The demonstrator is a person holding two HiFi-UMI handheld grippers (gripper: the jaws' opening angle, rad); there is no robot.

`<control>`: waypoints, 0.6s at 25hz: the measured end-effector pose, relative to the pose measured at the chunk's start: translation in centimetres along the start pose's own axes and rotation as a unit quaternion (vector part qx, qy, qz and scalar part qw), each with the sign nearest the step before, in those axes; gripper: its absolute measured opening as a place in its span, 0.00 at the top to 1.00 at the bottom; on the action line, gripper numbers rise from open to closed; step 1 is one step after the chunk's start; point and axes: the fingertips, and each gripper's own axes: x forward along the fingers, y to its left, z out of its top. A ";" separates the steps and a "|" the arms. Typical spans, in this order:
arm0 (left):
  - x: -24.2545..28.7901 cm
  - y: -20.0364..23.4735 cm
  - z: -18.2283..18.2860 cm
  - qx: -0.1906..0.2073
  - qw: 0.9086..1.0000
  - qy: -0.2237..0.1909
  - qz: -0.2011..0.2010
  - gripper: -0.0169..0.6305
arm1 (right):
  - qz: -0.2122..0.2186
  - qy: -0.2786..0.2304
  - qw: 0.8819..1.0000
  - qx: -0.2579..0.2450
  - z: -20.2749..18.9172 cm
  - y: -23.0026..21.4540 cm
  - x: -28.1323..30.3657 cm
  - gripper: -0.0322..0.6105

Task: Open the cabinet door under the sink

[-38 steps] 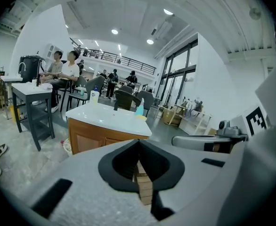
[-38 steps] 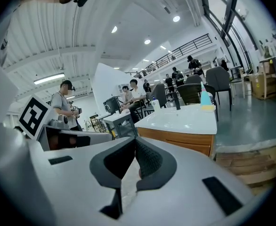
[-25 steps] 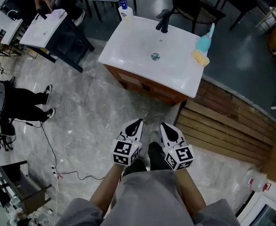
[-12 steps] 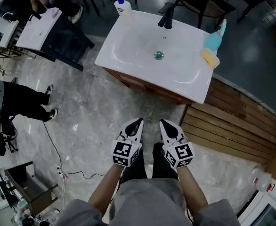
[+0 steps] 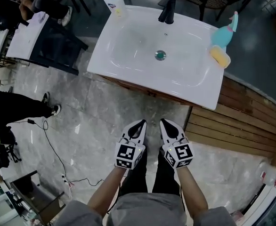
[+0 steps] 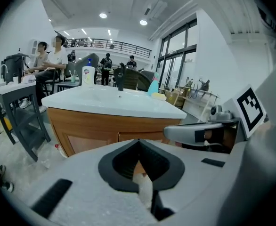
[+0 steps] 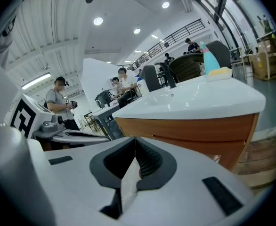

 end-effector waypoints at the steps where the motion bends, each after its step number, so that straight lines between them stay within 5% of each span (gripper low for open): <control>1: 0.4 0.5 -0.5 0.000 1.000 0.001 -0.001 0.96 | -0.002 0.001 1.000 0.001 -0.5 -0.3 0.7 0.93; 15: 6.0 4.0 -4.4 0.070 0.997 0.014 -0.041 0.96 | -0.016 0.003 1.000 0.022 -5.0 -2.3 5.5 0.93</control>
